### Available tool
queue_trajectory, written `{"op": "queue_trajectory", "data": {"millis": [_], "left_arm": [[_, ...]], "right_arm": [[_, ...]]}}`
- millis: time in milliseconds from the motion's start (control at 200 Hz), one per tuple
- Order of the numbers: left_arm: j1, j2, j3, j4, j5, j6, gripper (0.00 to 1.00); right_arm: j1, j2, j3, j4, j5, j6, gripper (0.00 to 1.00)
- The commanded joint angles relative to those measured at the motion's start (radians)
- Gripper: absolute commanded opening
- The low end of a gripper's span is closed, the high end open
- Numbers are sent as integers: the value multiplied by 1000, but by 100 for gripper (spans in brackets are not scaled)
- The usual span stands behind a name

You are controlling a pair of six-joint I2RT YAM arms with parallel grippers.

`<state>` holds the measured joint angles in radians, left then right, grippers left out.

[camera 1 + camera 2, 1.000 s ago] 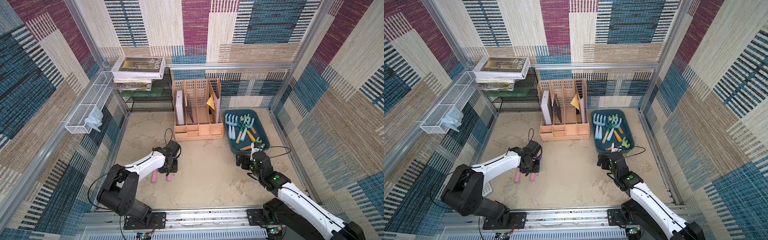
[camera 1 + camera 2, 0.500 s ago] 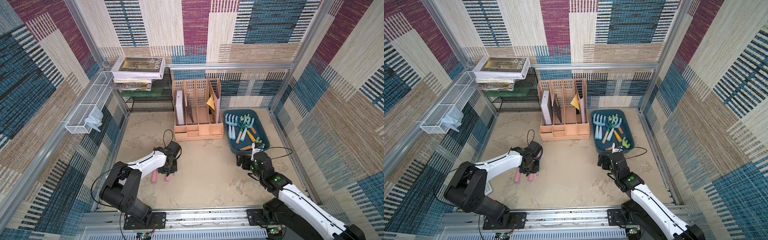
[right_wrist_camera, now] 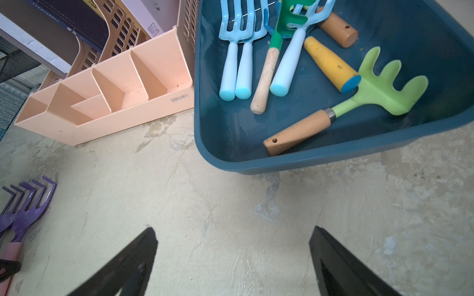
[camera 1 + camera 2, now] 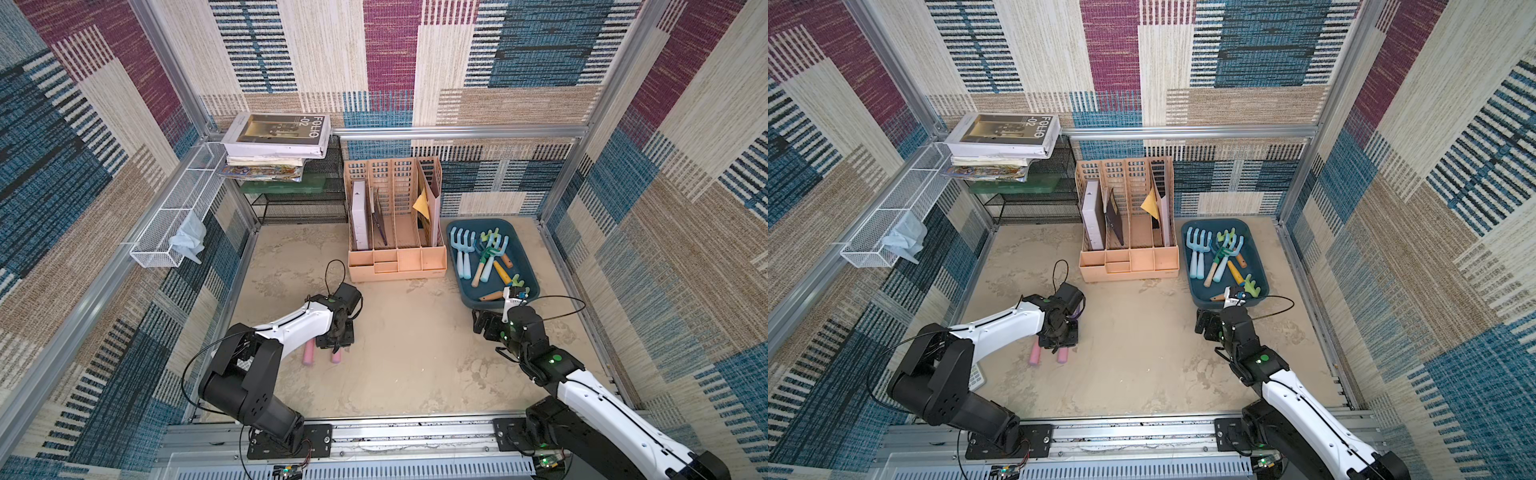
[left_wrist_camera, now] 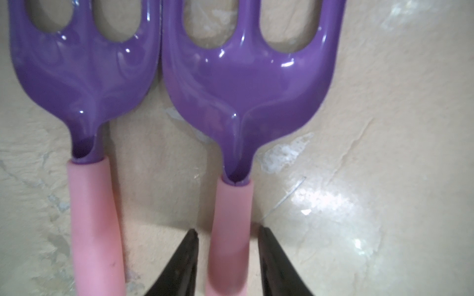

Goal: Take the hand rake out of the storage box
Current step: Move the rake to the center of the board, then pick up the rake from the storage box.

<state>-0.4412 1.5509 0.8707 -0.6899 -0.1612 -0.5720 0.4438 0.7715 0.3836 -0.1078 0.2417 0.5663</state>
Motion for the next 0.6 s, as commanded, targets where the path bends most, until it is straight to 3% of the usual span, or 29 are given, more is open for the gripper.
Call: {"op": "queue_trajectory", "data": {"millis": [0, 220, 320, 366, 466, 596], "left_arm": [[0, -31, 36, -46, -13, 15, 50], [-2, -180, 123, -109, -24, 98, 63], [-4, -294, 84, -39, 17, 157, 89], [-3, -357, 39, 25, 52, 175, 100], [-2, -482, -76, 154, 102, 201, 99], [-2, -604, -160, 211, 95, 207, 99]], "right_arm": [[-1, 6, 0, 23, -2, -9, 96], [-28, 88, 47, 46, -40, -54, 96], [-70, 177, 139, -4, -2, -83, 100], [-106, 227, 172, 5, -32, -96, 95], [-176, 371, 261, 27, -128, -129, 81], [-245, 632, 444, -36, -116, -159, 57]]}}
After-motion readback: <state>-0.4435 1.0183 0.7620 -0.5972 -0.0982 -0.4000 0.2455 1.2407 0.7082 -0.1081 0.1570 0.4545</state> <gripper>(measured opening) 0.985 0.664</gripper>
